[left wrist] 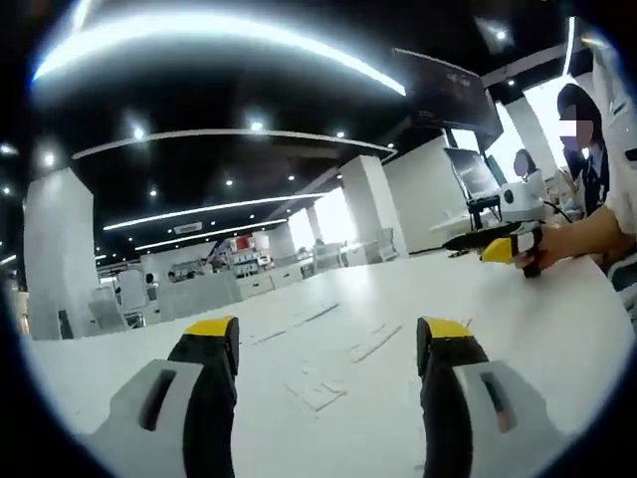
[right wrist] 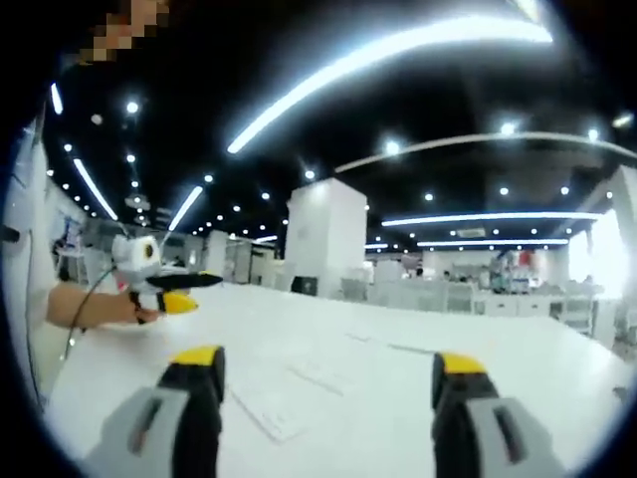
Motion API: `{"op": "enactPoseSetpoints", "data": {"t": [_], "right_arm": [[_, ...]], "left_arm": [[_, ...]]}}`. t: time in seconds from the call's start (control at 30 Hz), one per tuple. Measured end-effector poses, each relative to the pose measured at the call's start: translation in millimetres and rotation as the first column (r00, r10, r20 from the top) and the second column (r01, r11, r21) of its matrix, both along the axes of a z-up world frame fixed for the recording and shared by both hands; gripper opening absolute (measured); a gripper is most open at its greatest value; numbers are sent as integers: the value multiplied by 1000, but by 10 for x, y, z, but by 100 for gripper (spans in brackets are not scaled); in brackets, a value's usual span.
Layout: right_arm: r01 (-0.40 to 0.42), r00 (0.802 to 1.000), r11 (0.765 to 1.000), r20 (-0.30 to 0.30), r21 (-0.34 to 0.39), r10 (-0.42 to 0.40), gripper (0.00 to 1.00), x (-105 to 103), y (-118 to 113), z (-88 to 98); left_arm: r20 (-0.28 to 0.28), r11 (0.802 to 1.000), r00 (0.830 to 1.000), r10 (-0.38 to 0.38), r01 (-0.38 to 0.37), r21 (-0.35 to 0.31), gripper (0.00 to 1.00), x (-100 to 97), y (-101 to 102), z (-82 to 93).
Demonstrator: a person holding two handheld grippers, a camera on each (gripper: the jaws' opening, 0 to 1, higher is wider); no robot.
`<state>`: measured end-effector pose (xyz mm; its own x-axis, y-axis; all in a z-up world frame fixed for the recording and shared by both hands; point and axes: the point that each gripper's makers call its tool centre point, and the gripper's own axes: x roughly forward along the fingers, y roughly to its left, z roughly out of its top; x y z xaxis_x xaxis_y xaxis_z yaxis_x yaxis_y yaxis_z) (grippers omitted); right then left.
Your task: Locate the socket holder cover, grip the socket holder cover, clip it into the socket holder slot.
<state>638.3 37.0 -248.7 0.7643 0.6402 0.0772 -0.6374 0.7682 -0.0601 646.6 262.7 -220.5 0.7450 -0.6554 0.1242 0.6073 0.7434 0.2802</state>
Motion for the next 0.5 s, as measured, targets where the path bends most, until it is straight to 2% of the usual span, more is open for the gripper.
{"op": "enactPoseSetpoints", "data": {"t": [0.03, 0.07, 0.1, 0.13, 0.17, 0.23, 0.27, 0.37, 0.47, 0.5], "right_arm": [[-4, 1000, 1000, -18, 3, 4, 91, 11, 9, -16], [-17, 999, 1000, -28, 15, 18, 93, 11, 30, -13], [-53, 997, 998, -47, 25, 54, 94, -16, 85, -16], [-102, 992, 993, -73, 52, 105, 95, -65, 162, -2], [-104, 992, 994, -65, 44, 107, 95, -52, 169, 29], [-120, 991, 993, -55, 17, 121, 95, -62, 205, 47], [-139, 989, 990, -48, -32, 137, 94, -74, 251, 46], [-179, 983, 974, -58, -141, 172, 88, -74, 353, 33], [-291, 956, 918, -106, -269, 272, 82, -86, 537, -18], [-323, 946, 885, -113, -335, 303, 82, -68, 602, -44]], "left_arm": [[11, 999, 999, -43, 43, 13, 95, -5, -63, 5], [14, 995, 995, -95, 95, 26, 94, -33, -146, -18], [5, 992, 995, -103, 102, 72, 95, -21, -161, -98], [-41, 988, 990, -132, 135, 74, 95, -30, -222, -195], [-78, 989, 989, -125, 131, 63, 95, -8, -218, -260], [-82, 989, 985, -149, 150, -2, 92, -11, -224, -256], [-72, 990, 988, -137, 133, -52, 88, 13, -172, -206], [-29, 990, 994, -107, 103, -95, 84, 47, -56, -92], [8, 991, 996, -90, 91, -96, 80, 26, 28, -51], [-22, 992, 996, -85, 83, -93, 79, 38, 34, -123]]}}
